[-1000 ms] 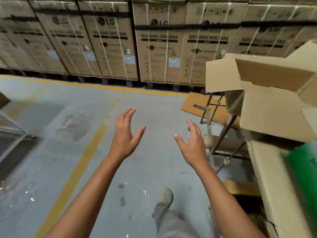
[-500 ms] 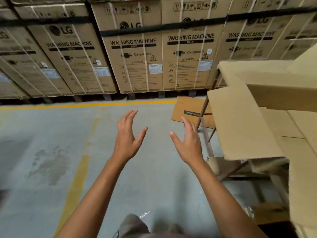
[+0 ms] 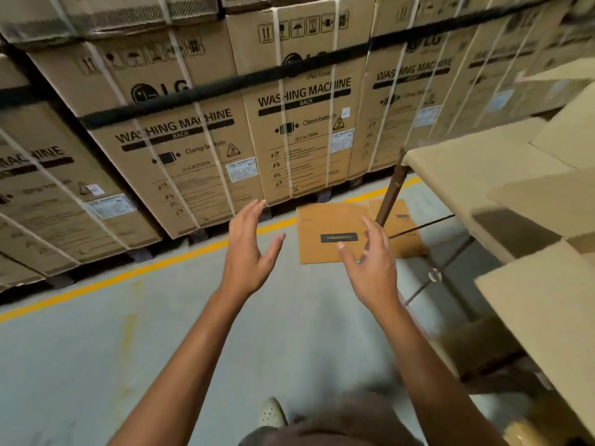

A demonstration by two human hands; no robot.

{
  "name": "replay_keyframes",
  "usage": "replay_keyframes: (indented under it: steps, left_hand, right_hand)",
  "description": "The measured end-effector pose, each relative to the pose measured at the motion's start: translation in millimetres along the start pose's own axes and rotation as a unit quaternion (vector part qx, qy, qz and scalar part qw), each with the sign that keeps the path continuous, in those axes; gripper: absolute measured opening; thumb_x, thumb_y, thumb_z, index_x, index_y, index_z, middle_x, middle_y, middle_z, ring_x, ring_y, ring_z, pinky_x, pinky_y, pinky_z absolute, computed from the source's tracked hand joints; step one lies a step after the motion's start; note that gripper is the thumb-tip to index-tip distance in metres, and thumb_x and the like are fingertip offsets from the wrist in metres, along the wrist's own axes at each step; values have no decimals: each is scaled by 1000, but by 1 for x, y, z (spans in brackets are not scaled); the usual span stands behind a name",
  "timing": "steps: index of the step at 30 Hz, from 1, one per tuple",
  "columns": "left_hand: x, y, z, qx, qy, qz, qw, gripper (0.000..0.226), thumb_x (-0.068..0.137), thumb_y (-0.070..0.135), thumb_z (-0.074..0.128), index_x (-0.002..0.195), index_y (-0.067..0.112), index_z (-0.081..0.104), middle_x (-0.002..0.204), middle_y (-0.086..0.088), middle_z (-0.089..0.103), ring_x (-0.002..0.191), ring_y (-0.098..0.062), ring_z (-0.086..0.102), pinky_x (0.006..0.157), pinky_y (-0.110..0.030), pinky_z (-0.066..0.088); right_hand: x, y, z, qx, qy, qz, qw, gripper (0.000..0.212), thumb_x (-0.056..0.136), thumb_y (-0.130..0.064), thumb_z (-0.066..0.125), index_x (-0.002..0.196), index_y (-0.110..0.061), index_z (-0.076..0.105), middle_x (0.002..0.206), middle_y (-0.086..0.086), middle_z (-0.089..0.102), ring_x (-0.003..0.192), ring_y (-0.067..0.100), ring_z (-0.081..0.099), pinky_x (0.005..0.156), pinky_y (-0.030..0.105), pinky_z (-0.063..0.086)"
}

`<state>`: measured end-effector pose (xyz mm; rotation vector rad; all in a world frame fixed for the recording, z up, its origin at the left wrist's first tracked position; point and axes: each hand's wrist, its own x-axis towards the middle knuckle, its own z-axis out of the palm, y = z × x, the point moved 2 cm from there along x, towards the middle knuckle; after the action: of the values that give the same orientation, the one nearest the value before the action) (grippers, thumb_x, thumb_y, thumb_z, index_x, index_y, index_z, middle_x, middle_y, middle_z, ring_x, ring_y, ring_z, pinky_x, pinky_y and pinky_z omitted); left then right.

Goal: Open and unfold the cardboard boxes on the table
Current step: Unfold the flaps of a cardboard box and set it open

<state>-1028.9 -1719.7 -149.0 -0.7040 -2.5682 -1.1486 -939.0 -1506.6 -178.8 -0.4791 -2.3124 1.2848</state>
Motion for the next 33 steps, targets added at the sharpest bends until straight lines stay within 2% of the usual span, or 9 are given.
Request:
replay_keyframes:
  steps: [2, 4, 9, 14, 18, 24, 28, 33]
  left_hand:
    - [44, -13, 4, -10, -20, 19, 1000, 62, 95, 39, 58, 149, 15, 38, 150, -6, 41, 139, -18, 33, 112, -10, 18]
    - [86, -24, 14, -19, -31, 35, 999, 62, 96, 37, 60, 149, 17, 37, 152, -4, 39, 140, -17, 31, 109, -4, 13]
    - [195, -51, 62, -31, -60, 82, 994, 62, 96, 37, 60, 150, 17, 36, 152, -3, 38, 140, -18, 32, 113, -25, 23]
    - [310, -51, 126, -43, -89, 122, 988, 62, 95, 38, 58, 149, 17, 36, 151, -5, 39, 140, -20, 33, 113, -29, 24]
    - [397, -28, 177, -57, -120, 165, 977, 63, 95, 44, 54, 150, 17, 36, 151, -4, 39, 139, -17, 33, 111, -17, 18]
    - [496, 0, 254, -98, -157, 207, 961, 63, 95, 43, 55, 148, 15, 38, 149, -7, 42, 138, -22, 36, 114, -36, 29]
    - [553, 15, 314, -129, -196, 235, 943, 63, 94, 42, 57, 148, 14, 39, 150, -8, 42, 140, -22, 35, 114, -33, 26]
    - [638, 38, 397, -174, -245, 276, 913, 63, 95, 40, 55, 149, 11, 39, 152, -9, 39, 141, -23, 32, 114, -34, 25]
  right_hand:
    - [29, -7, 11, 2, 22, 8, 1000, 73, 85, -55, 56, 148, -22, 41, 147, -3, 44, 133, 21, 45, 100, 52, 48]
    - [61, -9, 21, 3, 41, 10, 999, 70, 86, -54, 56, 148, -25, 41, 147, -5, 43, 135, 20, 44, 103, 52, 47]
    - [156, 5, 43, -15, 91, 13, 996, 69, 87, -53, 55, 147, -22, 41, 148, -6, 43, 138, 18, 42, 107, 52, 43]
    - [258, 37, 45, -36, 147, 20, 988, 67, 90, -51, 55, 148, -20, 41, 151, -5, 42, 140, 15, 40, 110, 49, 41]
    - [337, 47, 24, -63, 178, 24, 982, 64, 92, -41, 61, 148, -17, 41, 153, 1, 41, 142, 16, 37, 113, 44, 38]
    - [427, 72, -15, -81, 247, 44, 965, 64, 91, -38, 61, 146, -11, 45, 151, 7, 44, 141, 21, 41, 110, 48, 41]
    - [477, 99, -35, -115, 290, 85, 946, 64, 90, -35, 62, 145, -7, 46, 150, 10, 45, 142, 22, 40, 113, 47, 38]
    - [548, 133, -56, -138, 336, 143, 921, 67, 89, -40, 58, 149, -14, 41, 155, 5, 38, 145, 19, 34, 116, 40, 34]
